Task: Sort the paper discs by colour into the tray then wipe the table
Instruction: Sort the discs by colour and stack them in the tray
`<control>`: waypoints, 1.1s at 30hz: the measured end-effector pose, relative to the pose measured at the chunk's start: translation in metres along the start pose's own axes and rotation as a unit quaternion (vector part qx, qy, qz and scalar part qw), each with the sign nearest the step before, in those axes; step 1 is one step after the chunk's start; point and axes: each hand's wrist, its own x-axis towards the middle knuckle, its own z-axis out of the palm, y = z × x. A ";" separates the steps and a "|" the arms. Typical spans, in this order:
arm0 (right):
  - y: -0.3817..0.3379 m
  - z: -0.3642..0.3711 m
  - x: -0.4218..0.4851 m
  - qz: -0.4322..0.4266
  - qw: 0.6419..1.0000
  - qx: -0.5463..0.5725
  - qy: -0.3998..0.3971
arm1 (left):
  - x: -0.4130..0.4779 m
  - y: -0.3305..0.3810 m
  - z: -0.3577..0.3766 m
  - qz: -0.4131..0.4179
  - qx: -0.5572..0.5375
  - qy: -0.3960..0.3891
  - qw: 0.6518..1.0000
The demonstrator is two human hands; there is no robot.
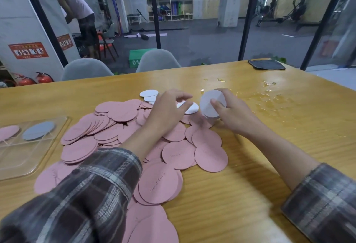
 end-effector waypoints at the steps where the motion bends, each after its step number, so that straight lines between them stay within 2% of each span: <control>1: 0.002 -0.001 0.001 0.010 1.000 -0.001 0.007 | 0.001 -0.006 0.002 0.009 0.049 -0.033 0.998; 3: 0.004 -0.002 0.003 0.019 1.000 -0.011 0.015 | 0.000 -0.017 0.006 0.015 0.118 -0.098 0.988; 5: 0.004 -0.001 0.003 0.019 0.999 -0.021 0.016 | -0.002 -0.021 0.008 0.000 0.131 -0.121 0.984; 13: 0.003 0.002 0.001 0.021 0.999 -0.025 0.010 | -0.004 -0.025 0.011 -0.022 0.108 -0.077 0.991; 22: 0.002 0.002 0.001 0.025 0.999 -0.027 0.013 | -0.005 -0.028 0.012 -0.002 0.124 -0.024 0.992; 26: 0.001 0.002 -0.001 0.030 0.999 -0.011 0.013 | -0.008 -0.024 0.008 0.002 0.073 0.016 0.997; 29: -0.001 0.002 -0.001 0.023 1.000 -0.015 0.014 | -0.011 -0.014 -0.001 -0.046 -0.025 0.056 0.997; 33: 0.000 0.003 -0.001 0.016 1.000 -0.013 0.012 | -0.014 -0.009 -0.012 -0.112 -0.082 0.072 0.988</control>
